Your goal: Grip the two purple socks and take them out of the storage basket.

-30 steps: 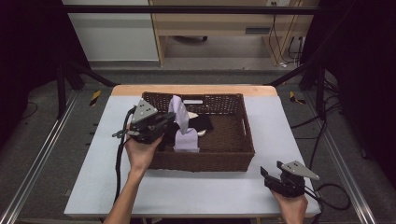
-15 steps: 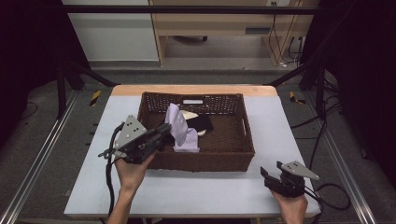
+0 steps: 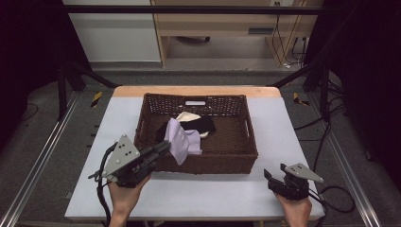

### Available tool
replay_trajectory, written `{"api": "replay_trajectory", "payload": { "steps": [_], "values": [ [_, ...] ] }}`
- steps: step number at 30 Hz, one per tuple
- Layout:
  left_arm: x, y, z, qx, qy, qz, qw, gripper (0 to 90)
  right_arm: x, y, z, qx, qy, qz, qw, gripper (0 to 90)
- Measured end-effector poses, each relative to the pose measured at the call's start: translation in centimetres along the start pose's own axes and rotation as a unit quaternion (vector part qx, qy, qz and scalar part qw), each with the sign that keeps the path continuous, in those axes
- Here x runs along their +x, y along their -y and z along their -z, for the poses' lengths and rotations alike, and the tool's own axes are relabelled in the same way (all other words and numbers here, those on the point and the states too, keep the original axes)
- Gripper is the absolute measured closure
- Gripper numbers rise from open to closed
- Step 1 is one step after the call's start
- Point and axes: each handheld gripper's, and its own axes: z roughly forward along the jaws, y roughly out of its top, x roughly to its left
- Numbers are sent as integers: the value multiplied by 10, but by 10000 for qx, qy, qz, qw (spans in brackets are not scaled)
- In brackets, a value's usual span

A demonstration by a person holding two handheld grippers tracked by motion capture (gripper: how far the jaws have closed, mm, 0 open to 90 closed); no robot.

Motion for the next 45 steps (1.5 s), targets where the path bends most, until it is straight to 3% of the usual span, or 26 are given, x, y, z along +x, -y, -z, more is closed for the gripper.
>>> {"api": "replay_trajectory", "payload": {
  "steps": [5,22,26,36,44,45],
  "values": [
    [-11,9,9,18,119,-75,9999,867,1,0,0,22,9,-17,10000,329],
    [-22,50,10,312,366,221,9986,867,0,1,0,17,12,-22,10000,330],
    [-24,69,7,459,465,403,9970,867,0,1,-1,30,21,-5,10000,330],
    [-27,99,-3,851,579,627,9927,867,0,1,-1,49,19,6,10000,330],
    [-23,120,-18,1231,451,748,9885,866,0,1,-1,66,18,1,10000,330],
    [-22,125,-22,1317,446,784,9872,866,0,1,-1,66,14,-2,10000,330]
  ]
}}
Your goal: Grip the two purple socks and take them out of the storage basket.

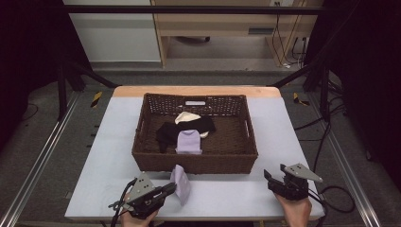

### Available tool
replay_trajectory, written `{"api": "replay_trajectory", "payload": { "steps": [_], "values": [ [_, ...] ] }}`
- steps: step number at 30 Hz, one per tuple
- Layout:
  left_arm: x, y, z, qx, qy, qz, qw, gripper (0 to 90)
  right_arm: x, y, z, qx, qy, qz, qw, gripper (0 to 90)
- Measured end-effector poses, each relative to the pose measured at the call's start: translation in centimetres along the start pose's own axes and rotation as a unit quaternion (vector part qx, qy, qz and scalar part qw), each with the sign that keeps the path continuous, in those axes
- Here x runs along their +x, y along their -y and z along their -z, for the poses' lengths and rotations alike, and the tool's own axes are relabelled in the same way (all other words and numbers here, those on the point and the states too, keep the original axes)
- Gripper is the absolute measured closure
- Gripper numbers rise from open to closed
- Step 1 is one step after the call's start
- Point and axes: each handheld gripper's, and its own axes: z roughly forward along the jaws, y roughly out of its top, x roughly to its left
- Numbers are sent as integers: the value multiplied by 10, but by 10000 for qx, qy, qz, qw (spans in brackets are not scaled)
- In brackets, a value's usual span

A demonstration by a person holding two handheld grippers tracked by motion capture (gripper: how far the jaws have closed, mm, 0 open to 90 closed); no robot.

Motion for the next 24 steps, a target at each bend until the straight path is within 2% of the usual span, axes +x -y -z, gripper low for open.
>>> {"api": "replay_trajectory", "payload": {
  "steps": [5,7,10,12,15,16,19,20,23,24],
  "values": [
    [3,5,-8,181,-81,7,9998,861,0,0,-1,15,7,15,10000,330],
    [4,8,-15,325,-147,20,9994,852,0,0,-1,35,4,13,10000,330],
    [5,10,-18,416,-177,43,9990,780,0,0,-1,40,1,1,10000,330],
    [4,9,-17,446,-273,88,9986,680,0,0,-1,36,4,13,10000,330],
    [5,8,-14,377,-297,119,9988,600,0,0,-1,48,-8,-15,10000,330],
    [5,5,-9,269,-377,143,9988,575,0,0,-1,36,6,13,10000,330],
    [5,1,-3,122,-403,160,9990,559,0,0,-1,28,5,4,10000,330],
    [6,-5,2,-4,-449,175,9988,547,0,0,-1,27,7,7,10000,330],
    [6,-12,7,-105,-509,173,9985,513,0,0,-1,28,7,7,10000,330],
    [6,-20,13,-242,-559,112,9981,508,0,0,-1,22,9,5,10000,330]
  ]
}}
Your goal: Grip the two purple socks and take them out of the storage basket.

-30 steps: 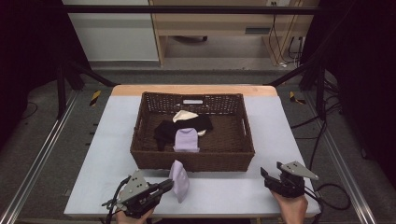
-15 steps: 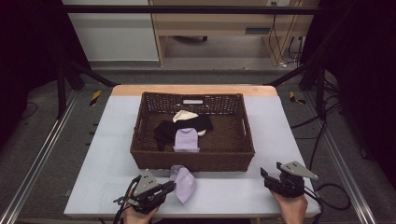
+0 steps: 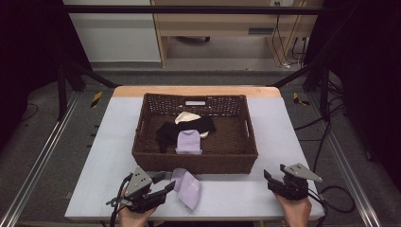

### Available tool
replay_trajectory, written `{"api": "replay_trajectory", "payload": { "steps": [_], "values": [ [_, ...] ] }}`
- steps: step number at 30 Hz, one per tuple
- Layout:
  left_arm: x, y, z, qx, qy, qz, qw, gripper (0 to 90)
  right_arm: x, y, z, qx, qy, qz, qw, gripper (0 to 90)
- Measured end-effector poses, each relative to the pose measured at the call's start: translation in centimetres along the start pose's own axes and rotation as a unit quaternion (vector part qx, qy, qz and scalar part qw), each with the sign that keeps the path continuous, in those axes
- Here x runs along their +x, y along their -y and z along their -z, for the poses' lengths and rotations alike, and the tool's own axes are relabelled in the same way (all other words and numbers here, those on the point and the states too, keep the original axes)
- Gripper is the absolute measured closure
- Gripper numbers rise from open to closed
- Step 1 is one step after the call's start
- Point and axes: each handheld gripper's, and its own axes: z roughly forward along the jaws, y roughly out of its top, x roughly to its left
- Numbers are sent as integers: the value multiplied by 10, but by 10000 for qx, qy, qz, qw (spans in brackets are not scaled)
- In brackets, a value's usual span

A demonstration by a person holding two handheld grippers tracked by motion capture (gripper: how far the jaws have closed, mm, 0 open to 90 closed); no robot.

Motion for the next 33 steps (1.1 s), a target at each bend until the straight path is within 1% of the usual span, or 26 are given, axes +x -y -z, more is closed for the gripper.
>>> {"api": "replay_trajectory", "payload": {
  "steps": [2,3,4,9,11,12,13,14,15,16,17,18,19,20,22,23,24,25,26,27,28,29,30,31,33],
  "values": [
    [0,-9,5,-129,-41,-44,9999,499,0,0,0,-2,-5,-7,10000,330],
    [0,-9,5,-129,-41,-44,9999,499,0,0,0,-2,-5,-7,10000,330],
    [2,-18,10,-242,-78,-71,9997,499,0,0,0,-3,-5,-4,10000,330],
    [6,-45,18,-597,-182,-139,9980,479,0,0,0,-1,-8,-12,10000,330],
    [8,-56,19,-664,-219,-144,9975,473,0,0,0,-8,-14,-11,10000,330],
    [9,-62,20,-712,-264,-191,9969,470,0,0,0,-5,-18,-11,10000,330],
    [9,-62,20,-712,-264,-191,9969,468,0,0,0,-5,-18,-11,10000,330],
    [10,-73,19,-745,-376,-237,9962,463,-1,0,0,-8,-13,-7,10000,330],
    [10,-73,19,-745,-376,-237,9962,455,-1,0,0,-11,-11,-18,10000,330],
    [12,-82,17,-814,-468,-304,9951,453,-1,0,0,-14,-17,-18,10000,330],
    [12,-82,17,-814,-468,-304,9951,450,-1,-1,0,-14,-20,-24,10000,330],
    [15,-90,14,-790,-518,-327,9950,442,0,-1,0,-18,-18,-34,10000,330],
    [15,-90,14,-790,-518,-327,9950,442,0,-1,0,-18,-18,-34,10000,330],
    [19,-97,10,-792,-583,-355,9945,442,-1,-1,1,-17,-20,-42,10000,330],
    [20,-100,8,-798,-601,-344,9944,442,0,-1,1,-6,-33,-75,10000,330],
    [23,-103,6,-768,-617,-361,9945,440,-1,-1,0,-20,-22,-17,10000,330],
    [26,-109,0,-698,-648,-379,9947,436,-1,-1,0,-22,-25,-11,10000,330],
    [26,-109,0,-698,-648,-379,9947,436,-1,-1,0,-22,-25,-11,10000,330],
    [28,-116,-7,-659,-616,-435,9950,437,-1,-1,0,-24,-24,-4,10000,330],
    [28,-116,-7,-659,-616,-435,9950,437,-1,-1,0,-24,-24,-4,10000,330],
    [30,-122,-14,-660,-589,-469,9950,440,-1,-1,0,-19,-17,-6,10000,330],
    [30,-122,-14,-660,-589,-469,9950,442,-2,-1,0,-19,-20,-9,10000,330],
    [31,-126,-18,-644,-608,-482,9949,442,-2,-1,0,-19,-20,-9,10000,330],
    [34,-132,-26,-596,-627,-461,9952,445,-1,-1,0,-7,-38,-42,10000,330],
    [38,-138,-34,-569,-634,-414,9955,456,-1,-1,0,-7,-43,-41,10000,331]
  ]
}}
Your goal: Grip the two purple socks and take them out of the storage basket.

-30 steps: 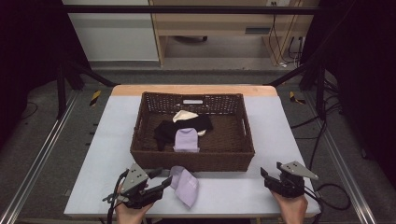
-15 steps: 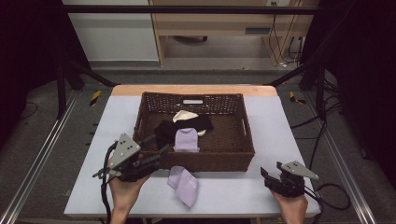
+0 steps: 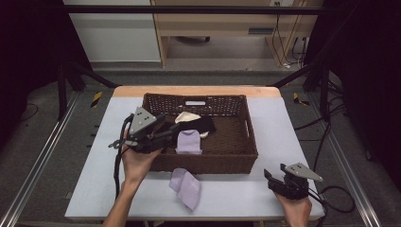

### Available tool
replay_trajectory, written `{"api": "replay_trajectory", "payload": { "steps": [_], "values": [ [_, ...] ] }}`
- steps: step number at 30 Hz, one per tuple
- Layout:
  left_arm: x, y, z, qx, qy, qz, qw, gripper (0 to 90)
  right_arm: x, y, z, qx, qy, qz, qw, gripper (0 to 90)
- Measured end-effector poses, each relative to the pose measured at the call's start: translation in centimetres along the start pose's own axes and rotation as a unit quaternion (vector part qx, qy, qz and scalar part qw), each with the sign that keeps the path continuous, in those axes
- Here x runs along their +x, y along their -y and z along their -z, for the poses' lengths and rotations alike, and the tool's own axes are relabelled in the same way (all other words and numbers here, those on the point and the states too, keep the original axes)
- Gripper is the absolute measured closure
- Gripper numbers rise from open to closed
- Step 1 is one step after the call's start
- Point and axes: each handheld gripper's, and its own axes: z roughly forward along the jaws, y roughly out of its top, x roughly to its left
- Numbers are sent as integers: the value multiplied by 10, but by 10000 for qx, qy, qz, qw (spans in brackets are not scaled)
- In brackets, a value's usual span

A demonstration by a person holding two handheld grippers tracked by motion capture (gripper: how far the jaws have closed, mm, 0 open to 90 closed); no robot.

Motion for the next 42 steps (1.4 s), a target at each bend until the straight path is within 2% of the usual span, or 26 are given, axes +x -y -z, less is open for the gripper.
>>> {"api": "replay_trajectory", "payload": {
  "steps": [2,4,5,8,9,10,11,12,14,22,23,24,26,27,28,30,31,32,33,35,38,40,42],
  "values": [
    [3,-3,-8,35,39,99,9999,454,0,0,0,2,-2,-9,10000,331],
    [4,-4,-13,51,12,86,9999,451,0,0,0,-5,9,12,10000,331],
    [7,-6,-21,151,-76,93,9998,443,0,0,0,3,8,10,10000,331],
    [10,-7,-29,168,-113,98,9997,443,-1,0,-1,-3,11,37,10000,331],
    [13,-6,-37,221,-209,58,9995,441,-1,0,-1,-4,14,36,10000,331],
    [13,-6,-37,221,-209,58,9995,432,-1,0,-1,-4,14,36,10000,331],
    [17,-4,-46,351,-249,113,9990,421,-1,0,-1,-4,6,34,10000,331],
    [17,-4,-46,351,-249,113,9990,412,-1,0,-1,-1,5,29,10000,332],
    [22,0,-59,538,-213,221,9981,406,-1,0,-1,-14,8,36,10000,332],
    [27,2,-85,726,-249,365,9964,399,-1,0,-2,-3,1,43,10000,332],
    [27,0,-91,802,-351,287,9957,400,-1,0,-2,5,1,42,10000,333],
    [27,0,-91,802,-351,287,9957,398,-1,0,-2,5,1,42,10000,333],
    [23,-1,-100,803,-375,13,9961,396,-1,0,-2,1,2,37,10000,334],
    [23,-1,-100,803,-375,13,9961,399,-1,0,-2,-1,-6,34,10000,334],
    [20,3,-107,868,-389,-61,9954,402,-2,0,-2,-2,-3,38,10000,335],
    [20,6,-114,1016,-341,-20,9942,415,-1,0,-2,0,-13,35,10000,335],
    [20,6,-114,1016,-341,-20,9942,421,-1,0,-2,1,-16,31,10000,335],
    [20,8,-118,1087,-342,2,9935,433,-1,0,-2,5,-19,40,10000,335],
    [21,12,-124,1275,-343,-61,9912,437,-1,0,-2,-1,-19,40,10000,336],
    [22,16,-131,1477,-370,-129,9883,436,-2,0,-2,-5,-25,24,10000,336],
    [26,22,-139,1853,-335,-2,9821,429,-2,0,-2,7,-28,4,10000,336],
    [28,27,-144,2007,-271,87,9792,422,-2,0,-2,6,-26,12,10000,336],
    [28,29,-147,2145,-244,46,9764,420,-2,1,-2,8,-37,3,10000,336]
  ]
}}
